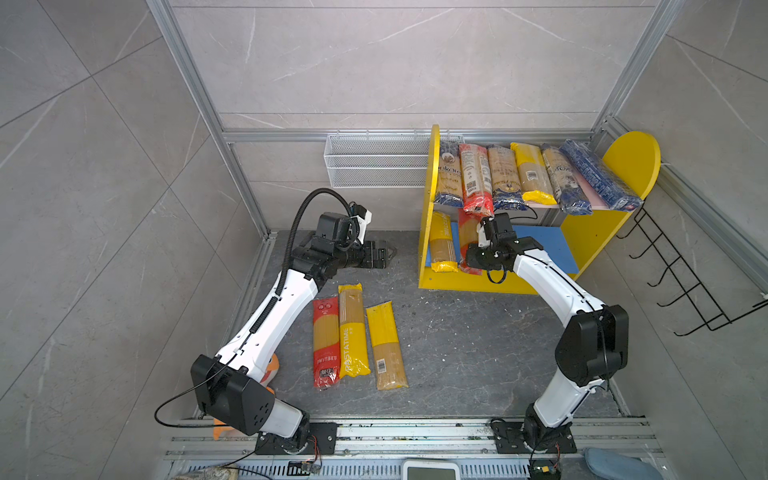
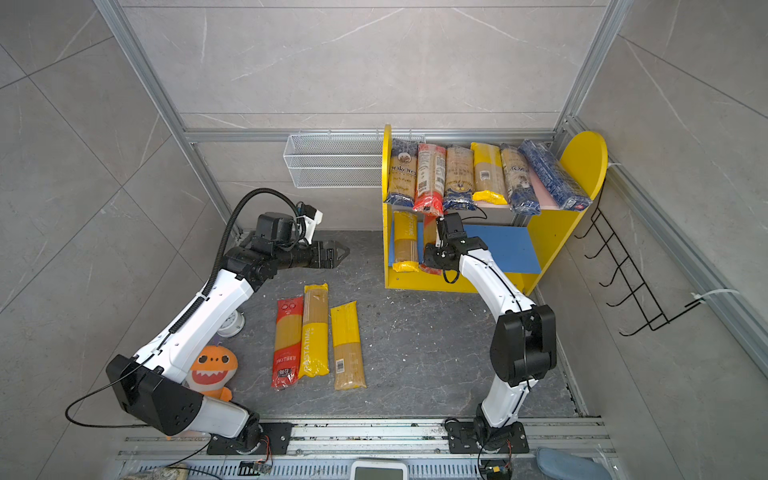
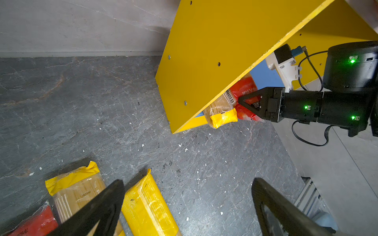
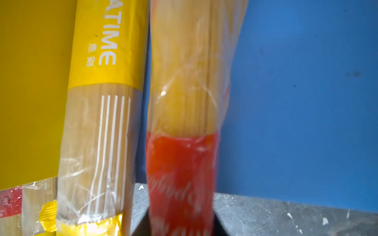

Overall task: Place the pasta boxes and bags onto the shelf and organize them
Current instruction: 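Stand the red pack upright beside the yellow PASTATIME pack and release, then swing the right gripper down and grasp the yellow barcode pack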

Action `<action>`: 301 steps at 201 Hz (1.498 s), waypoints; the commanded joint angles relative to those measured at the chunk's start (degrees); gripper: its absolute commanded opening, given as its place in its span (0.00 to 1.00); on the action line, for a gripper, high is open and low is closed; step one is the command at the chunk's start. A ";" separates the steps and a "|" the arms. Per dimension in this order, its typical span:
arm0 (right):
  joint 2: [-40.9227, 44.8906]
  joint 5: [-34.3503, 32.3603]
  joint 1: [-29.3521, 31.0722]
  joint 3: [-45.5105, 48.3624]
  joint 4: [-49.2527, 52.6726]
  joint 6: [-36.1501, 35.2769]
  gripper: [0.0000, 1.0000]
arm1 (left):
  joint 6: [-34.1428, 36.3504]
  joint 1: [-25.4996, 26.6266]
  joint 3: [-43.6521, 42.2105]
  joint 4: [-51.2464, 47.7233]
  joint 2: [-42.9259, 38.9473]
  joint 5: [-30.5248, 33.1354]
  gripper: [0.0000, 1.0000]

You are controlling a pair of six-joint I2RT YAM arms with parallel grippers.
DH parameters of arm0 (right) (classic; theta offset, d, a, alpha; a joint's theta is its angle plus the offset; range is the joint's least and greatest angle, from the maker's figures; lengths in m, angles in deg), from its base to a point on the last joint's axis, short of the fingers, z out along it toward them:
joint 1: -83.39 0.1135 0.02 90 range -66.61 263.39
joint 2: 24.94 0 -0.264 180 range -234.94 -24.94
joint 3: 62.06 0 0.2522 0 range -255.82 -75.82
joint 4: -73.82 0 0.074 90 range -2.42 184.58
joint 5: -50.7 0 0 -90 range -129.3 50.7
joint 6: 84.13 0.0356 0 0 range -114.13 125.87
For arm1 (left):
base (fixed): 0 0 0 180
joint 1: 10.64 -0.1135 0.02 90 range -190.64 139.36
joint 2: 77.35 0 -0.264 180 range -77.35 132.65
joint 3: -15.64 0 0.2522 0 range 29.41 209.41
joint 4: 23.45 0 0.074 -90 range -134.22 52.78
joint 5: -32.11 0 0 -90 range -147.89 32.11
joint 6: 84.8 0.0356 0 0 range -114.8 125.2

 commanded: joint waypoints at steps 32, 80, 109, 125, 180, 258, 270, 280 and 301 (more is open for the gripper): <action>3.10 -1.20 -0.06 1.29 -2.99 0.06 0.83 | 0.65 -1.07 -1.53 -0.04 -3.15 -1.14 1.00; 9.79 -2.60 -0.03 5.65 -1.89 1.00 1.00 | -0.30 -1.18 -5.11 0.55 -6.44 -2.09 1.00; 14.23 -1.98 0.08 9.56 -0.21 2.35 1.00 | -0.96 -1.18 -8.02 0.80 -9.53 -2.54 1.00; 17.18 -1.89 0.55 12.26 1.06 3.02 1.00 | -1.41 -1.18 -9.94 0.42 -11.84 -2.38 1.00; 29.86 -10.90 15.02 25.06 6.59 9.58 1.00 | -7.72 -0.19 -19.88 0.28 -22.82 -2.38 1.00; 28.66 -19.23 47.60 36.61 2.00 28.93 1.00 | -14.20 11.19 -31.96 -7.71 -43.33 2.53 1.00; 24.23 -19.47 51.12 35.93 -0.64 30.12 1.00 | -15.30 12.27 -32.48 -9.23 -46.26 3.53 1.00; 20.78 -19.03 52.92 35.61 -3.42 30.72 1.00 | -15.95 12.61 -32.66 -10.36 -48.68 3.93 1.00; 14.79 -16.17 53.19 36.17 -11.27 31.03 1.00 | -15.67 12.58 -31.62 -14.09 -52.14 4.41 1.00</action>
